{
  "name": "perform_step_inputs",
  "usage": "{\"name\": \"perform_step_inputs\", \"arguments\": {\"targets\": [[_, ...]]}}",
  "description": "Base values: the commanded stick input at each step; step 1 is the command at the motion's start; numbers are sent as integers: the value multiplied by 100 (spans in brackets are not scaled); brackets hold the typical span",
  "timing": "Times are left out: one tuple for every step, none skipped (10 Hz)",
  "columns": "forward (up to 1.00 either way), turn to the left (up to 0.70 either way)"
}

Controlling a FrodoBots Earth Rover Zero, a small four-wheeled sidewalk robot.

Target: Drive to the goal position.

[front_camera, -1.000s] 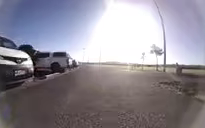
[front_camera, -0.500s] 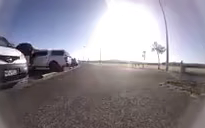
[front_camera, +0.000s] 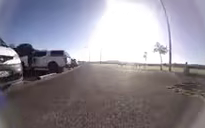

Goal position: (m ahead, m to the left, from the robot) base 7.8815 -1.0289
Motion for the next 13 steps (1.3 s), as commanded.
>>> {"name": "perform_step_inputs", "arguments": {"targets": [[70, 0], [70, 0], [70, 0], [70, 0], [70, 0], [70, 0], [70, 0], [70, 0], [70, 0], [70, 0], [70, 0], [70, 0], [70, 0]]}}
